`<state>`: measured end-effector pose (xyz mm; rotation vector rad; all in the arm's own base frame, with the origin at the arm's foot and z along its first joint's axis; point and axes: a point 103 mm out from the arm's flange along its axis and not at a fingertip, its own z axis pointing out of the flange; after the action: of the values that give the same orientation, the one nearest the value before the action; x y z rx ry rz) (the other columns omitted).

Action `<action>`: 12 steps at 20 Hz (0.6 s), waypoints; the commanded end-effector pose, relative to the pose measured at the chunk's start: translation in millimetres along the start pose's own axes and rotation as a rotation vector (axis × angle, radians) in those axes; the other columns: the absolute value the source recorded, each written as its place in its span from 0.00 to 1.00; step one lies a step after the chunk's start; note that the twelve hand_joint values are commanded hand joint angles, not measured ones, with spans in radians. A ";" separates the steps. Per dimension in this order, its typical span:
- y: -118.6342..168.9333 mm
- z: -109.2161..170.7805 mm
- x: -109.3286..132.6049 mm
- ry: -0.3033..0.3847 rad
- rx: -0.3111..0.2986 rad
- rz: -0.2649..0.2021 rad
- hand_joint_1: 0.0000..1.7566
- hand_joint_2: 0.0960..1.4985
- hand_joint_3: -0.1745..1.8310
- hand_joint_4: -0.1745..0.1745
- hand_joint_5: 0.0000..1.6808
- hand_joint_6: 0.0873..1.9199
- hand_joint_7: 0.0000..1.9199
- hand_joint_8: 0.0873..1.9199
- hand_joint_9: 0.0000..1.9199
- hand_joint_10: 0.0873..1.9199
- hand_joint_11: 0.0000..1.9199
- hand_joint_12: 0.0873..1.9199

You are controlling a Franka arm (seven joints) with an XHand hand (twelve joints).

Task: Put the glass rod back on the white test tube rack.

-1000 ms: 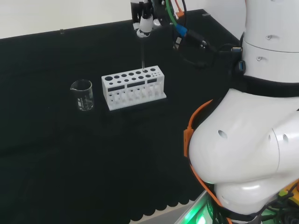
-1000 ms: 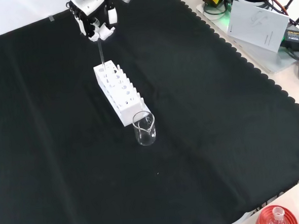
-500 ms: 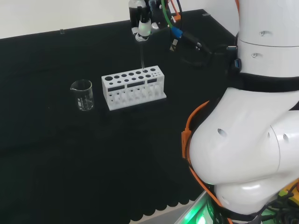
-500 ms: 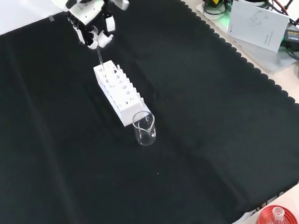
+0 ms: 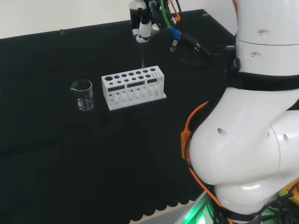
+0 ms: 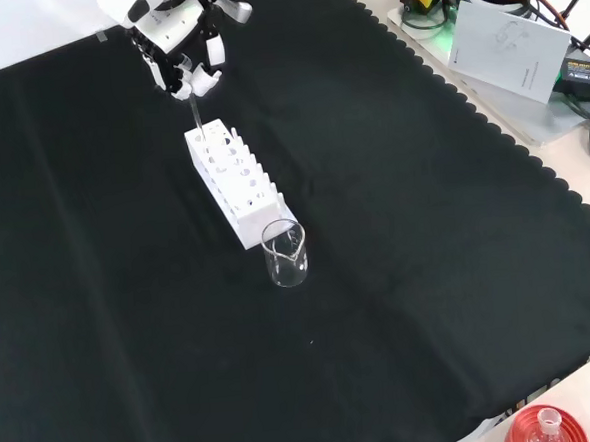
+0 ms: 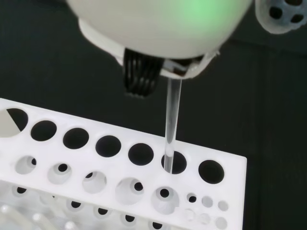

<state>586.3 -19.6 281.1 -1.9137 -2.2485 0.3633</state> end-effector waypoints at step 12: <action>11.1 26.9 4.9 -0.007 0.045 -0.044 0.77 0.25 0.55 0.00 0.78 0.28 0.83 0.15 0.96 0.00 0.89 0.15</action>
<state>588.6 -17.0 255.2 -1.8548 -2.2591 0.4053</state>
